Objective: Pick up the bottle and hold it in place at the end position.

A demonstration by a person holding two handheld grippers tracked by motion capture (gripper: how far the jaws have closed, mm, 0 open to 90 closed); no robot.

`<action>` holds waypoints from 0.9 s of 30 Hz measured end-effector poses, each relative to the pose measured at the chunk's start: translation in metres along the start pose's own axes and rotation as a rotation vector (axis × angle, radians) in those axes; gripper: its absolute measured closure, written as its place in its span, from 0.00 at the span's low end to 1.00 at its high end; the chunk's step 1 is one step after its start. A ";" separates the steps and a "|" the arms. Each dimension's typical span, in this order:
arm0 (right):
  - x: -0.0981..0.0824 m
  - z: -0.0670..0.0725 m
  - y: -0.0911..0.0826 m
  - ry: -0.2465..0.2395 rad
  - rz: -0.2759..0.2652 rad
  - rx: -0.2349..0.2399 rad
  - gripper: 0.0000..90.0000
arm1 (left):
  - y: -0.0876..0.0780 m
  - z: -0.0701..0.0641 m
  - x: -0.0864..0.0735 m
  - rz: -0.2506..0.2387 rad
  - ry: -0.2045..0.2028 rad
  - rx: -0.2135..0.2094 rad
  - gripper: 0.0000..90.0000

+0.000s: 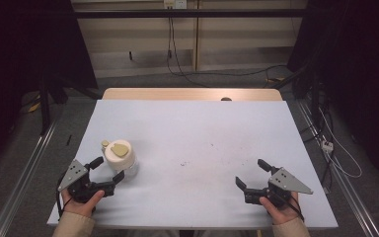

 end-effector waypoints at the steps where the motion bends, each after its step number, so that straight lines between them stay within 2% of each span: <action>1: 0.000 0.000 0.000 -0.001 0.001 0.003 0.03 | 0.000 0.000 0.000 0.000 0.002 0.004 0.04; 6: 0.000 0.000 0.000 -0.004 -0.005 0.004 0.03 | 0.000 -0.001 0.001 -0.005 -0.003 0.004 0.04; 7: 0.000 0.001 0.000 0.002 -0.002 0.002 0.03 | 0.000 0.000 0.001 -0.002 0.006 0.006 0.04; 12: 0.001 0.001 0.001 0.005 -0.007 0.002 0.03 | 0.000 0.001 0.000 0.014 -0.001 0.008 0.04; 20: 0.001 0.002 0.001 0.004 -0.010 0.007 0.03 | 0.003 0.007 -0.003 0.038 -0.018 0.041 0.04; 27: 0.001 0.003 0.001 -0.004 -0.012 0.010 0.04 | 0.009 0.007 0.000 0.052 -0.011 0.026 0.04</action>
Point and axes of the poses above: each handheld gripper's, and its own axes: y roughly forward along the jaws, x roughly out of its top, z roughly to its left, the point moved 5 cm from there along y, roughly forward along the jaws, and after that the axes turned 11 degrees about -x, right-handed, at the moved point
